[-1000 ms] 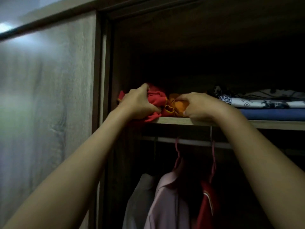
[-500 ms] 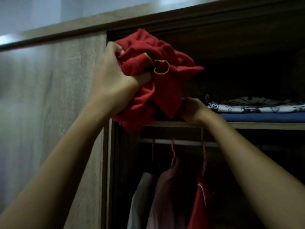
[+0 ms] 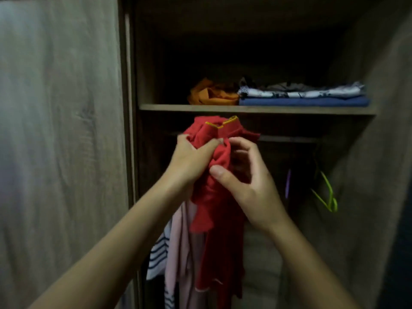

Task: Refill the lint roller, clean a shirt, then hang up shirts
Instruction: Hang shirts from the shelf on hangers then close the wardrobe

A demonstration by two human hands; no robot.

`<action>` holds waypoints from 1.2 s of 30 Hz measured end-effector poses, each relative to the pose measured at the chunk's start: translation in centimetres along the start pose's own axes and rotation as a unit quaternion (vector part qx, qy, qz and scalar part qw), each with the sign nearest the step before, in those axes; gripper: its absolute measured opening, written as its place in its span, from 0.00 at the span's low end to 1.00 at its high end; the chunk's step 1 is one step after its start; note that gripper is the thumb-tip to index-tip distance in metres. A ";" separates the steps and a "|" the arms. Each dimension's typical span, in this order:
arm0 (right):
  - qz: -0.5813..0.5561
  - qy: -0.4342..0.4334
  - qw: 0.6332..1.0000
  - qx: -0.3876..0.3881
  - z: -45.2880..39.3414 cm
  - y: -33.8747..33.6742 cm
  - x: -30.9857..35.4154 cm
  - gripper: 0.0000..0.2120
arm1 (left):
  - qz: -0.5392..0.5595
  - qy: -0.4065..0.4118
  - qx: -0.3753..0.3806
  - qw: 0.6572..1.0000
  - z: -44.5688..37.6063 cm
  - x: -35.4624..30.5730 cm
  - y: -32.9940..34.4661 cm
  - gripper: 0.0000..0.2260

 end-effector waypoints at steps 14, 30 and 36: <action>-0.206 0.285 0.930 -0.110 9.6 -5.6 -14.2 0.14 | -0.006 -0.268 0.101 0.958 9.3 13.7 3.3 0.14; -0.244 0.357 0.902 -0.004 7.4 -1.0 -16.2 0.11 | -0.085 -0.109 0.270 0.953 5.2 15.2 7.6 0.28; -0.106 0.377 0.918 -0.058 8.0 -3.4 -16.8 0.18 | -0.083 -0.096 0.168 0.978 2.9 16.2 4.9 0.15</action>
Point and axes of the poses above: each hand's wrist, its own z-axis away from the middle knuckle, its own y-axis out of the palm, x = y × z, the point moved 10 cm from there along -z, towards the middle knuckle, and after that the axes turned 11 degrees about x, right-handed, at the moved point
